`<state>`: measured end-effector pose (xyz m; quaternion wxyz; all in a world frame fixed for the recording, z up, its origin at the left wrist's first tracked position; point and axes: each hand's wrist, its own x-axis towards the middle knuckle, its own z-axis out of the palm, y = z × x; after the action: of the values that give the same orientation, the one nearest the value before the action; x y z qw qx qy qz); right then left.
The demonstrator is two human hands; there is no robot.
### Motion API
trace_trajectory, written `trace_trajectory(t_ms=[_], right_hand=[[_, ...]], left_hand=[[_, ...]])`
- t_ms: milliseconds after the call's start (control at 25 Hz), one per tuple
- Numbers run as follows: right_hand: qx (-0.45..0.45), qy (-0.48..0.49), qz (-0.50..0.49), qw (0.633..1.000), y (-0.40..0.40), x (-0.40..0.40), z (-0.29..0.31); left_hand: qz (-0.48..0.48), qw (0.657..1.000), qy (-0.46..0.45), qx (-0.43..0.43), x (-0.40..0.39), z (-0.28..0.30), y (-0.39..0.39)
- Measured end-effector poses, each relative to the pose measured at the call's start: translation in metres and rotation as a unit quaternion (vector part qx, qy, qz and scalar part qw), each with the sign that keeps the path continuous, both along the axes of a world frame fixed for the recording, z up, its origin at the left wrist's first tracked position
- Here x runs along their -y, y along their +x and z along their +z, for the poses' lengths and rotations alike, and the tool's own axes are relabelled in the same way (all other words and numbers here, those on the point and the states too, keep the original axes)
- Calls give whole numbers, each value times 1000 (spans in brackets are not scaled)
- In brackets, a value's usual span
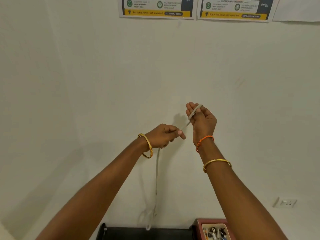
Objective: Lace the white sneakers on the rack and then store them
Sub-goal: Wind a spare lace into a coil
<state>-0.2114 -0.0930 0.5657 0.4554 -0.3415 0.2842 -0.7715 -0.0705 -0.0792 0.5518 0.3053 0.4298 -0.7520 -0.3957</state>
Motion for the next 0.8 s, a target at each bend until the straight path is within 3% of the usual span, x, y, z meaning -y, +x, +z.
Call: trace_trajectory(t_ms=[80, 200, 240, 320, 480, 600, 720, 800], right_hand=[[-146, -11, -82, 986, -6, 11, -15], [-415, -18, -114, 902, -20, 16, -44], [-470, -11, -92, 878, -23, 12, -51], [-498, 18, -27, 867, -23, 2, -55], [-359, 50, 148, 920, -10, -22, -32], [-194, 41, 225, 954, -5, -31, -11], [-17, 37, 234, 971, -1, -27, 1], [52, 44, 184, 981, 3, -12, 4]], left_hand=[[20, 1000, -18, 8, 2, 3, 6], [73, 994, -78, 0, 11, 12, 21], [95, 990, -102, -5, 18, 14, 26], [149, 980, -131, -11, 29, 19, 31], [190, 971, -137, -58, 41, 23, 26], [177, 977, -48, -106, 39, 8, 24], [108, 984, 46, -135, 30, -16, 22], [60, 990, 67, -109, 21, -24, 16]])
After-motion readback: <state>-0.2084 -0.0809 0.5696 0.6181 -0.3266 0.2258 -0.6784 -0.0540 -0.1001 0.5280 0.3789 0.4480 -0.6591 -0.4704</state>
